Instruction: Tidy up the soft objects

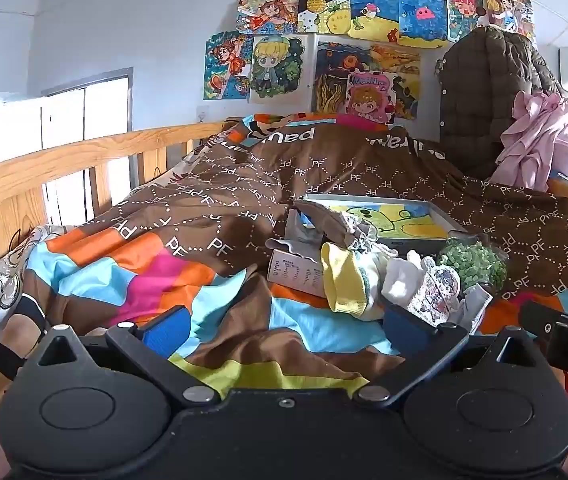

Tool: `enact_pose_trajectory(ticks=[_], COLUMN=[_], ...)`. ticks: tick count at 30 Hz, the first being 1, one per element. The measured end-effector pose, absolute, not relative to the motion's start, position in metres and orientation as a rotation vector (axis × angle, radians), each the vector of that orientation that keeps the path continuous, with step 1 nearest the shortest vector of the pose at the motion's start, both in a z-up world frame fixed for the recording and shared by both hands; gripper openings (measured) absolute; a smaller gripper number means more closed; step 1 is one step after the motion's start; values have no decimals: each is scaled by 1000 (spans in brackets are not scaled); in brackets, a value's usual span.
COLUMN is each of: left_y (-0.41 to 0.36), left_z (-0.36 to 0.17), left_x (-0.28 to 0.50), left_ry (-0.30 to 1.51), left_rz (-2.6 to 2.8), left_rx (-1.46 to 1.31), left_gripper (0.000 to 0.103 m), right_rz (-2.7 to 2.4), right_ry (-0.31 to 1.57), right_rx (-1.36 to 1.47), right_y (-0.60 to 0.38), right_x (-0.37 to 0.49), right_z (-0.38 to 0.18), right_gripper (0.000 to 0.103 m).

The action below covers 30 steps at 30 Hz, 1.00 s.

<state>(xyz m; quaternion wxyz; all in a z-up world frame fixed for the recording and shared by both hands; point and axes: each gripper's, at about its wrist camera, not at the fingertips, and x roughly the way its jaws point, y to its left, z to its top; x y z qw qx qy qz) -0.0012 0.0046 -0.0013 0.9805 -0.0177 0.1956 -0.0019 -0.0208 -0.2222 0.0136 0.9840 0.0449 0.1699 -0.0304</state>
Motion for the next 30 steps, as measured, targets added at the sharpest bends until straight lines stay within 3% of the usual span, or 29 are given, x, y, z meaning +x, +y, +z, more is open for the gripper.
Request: enact_pose_trajectory(ticks=[30], left_y=[1], left_z=[0], left_x=[-1], left_ry=[399], left_rz=[-1], left_rx=[-41], left_gripper=[102], right_rz=[-61], right_ry=[349], right_rx=[87], right_y=[-223], right_x=[-18], right_z=[15], right_gripper=[103])
